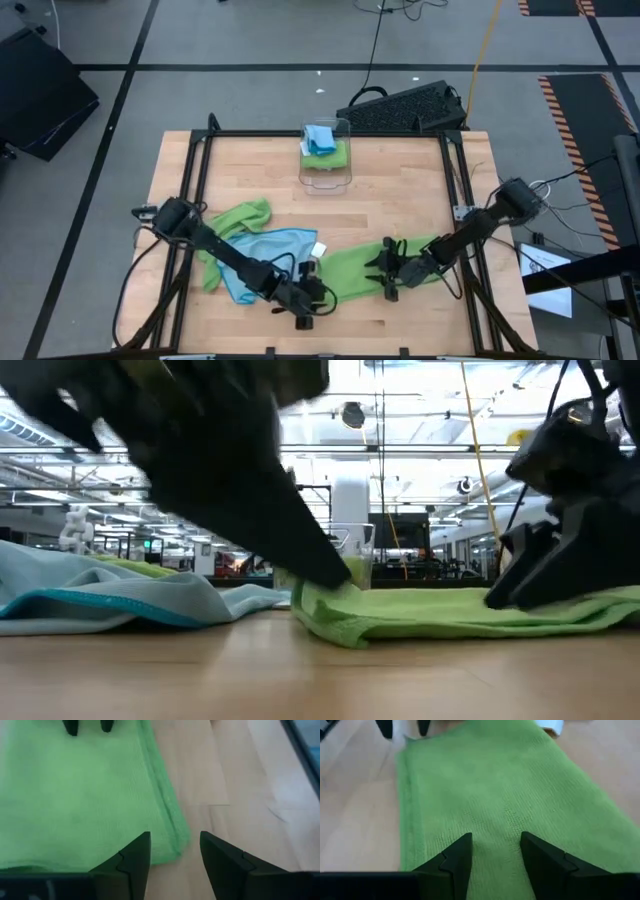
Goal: Fold microfiber towels
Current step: Fold the right green towel
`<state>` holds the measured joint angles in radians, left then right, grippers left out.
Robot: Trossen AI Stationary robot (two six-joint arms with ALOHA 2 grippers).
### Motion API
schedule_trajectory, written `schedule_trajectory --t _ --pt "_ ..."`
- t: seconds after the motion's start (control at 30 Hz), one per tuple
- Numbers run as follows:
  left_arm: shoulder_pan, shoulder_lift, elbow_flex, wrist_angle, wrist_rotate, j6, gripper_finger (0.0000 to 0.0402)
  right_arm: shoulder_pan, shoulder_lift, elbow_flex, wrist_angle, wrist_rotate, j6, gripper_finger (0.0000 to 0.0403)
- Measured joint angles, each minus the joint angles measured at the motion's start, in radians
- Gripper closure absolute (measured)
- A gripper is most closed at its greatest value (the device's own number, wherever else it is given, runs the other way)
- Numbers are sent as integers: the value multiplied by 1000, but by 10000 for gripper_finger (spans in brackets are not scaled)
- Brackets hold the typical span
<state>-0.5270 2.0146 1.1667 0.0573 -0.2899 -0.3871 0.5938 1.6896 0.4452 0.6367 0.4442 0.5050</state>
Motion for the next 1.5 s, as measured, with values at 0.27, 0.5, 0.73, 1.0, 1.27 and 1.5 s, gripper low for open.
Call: schedule_trajectory --t 0.27,0.5,0.73,1.0,1.27,1.5 --pt "35 -117 2 -144 -146 71 227 10 -220 1 -118 2 -42 243" --pt "51 -108 2 -186 -157 106 227 34 -229 -3 -120 0 -18 243" --pt "-51 -103 1 -164 -122 377 226 55 -211 -2 -111 0 31 243" --pt "-71 -81 1 -127 -132 470 226 40 -209 -2 -106 51 32 243" --pt "-56 30 0 3 -121 576 208 25 -210 -2 -36 54 44 243" --pt "-18 51 2 45 -51 557 173 25 -210 -2 -21 54 59 243"
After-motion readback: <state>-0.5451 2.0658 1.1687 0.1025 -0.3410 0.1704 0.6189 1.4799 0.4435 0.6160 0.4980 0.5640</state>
